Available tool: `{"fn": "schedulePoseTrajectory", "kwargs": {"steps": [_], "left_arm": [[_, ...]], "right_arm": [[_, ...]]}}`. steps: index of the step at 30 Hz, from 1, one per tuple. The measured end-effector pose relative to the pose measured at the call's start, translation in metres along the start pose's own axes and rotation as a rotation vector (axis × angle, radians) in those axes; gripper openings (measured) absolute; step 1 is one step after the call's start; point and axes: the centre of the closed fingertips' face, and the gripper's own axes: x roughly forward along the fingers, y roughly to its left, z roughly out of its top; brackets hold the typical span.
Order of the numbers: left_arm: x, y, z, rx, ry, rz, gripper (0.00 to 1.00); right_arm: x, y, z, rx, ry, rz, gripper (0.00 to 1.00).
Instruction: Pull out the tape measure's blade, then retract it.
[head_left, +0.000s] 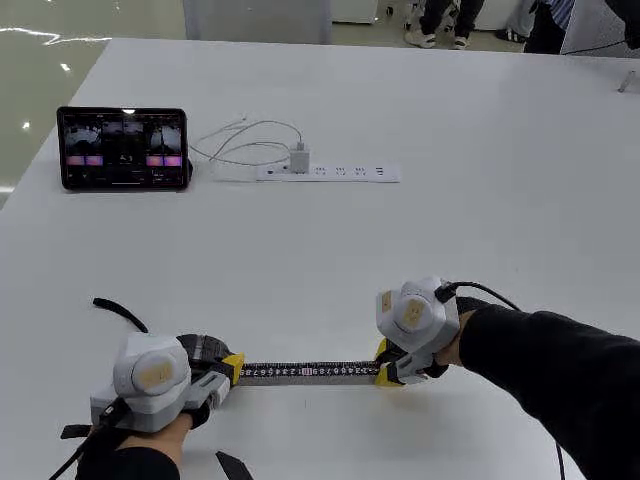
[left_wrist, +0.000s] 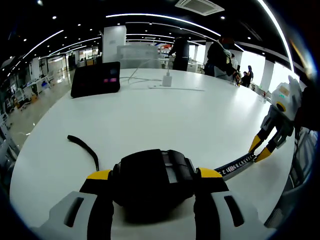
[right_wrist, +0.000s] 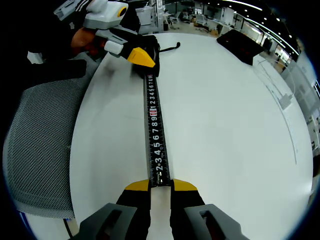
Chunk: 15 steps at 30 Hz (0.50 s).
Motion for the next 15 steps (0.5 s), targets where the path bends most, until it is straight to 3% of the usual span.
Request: {"fn": "schedulePoseTrajectory", "kwargs": {"steps": [15], "left_arm": [[-0.0002, 0.0000, -0.0006, -0.002, 0.001, -0.002, 0.61]], "right_arm": [[0.0021, 0.0001, 0.0059, -0.015, -0.002, 0.001, 0.10]]}}
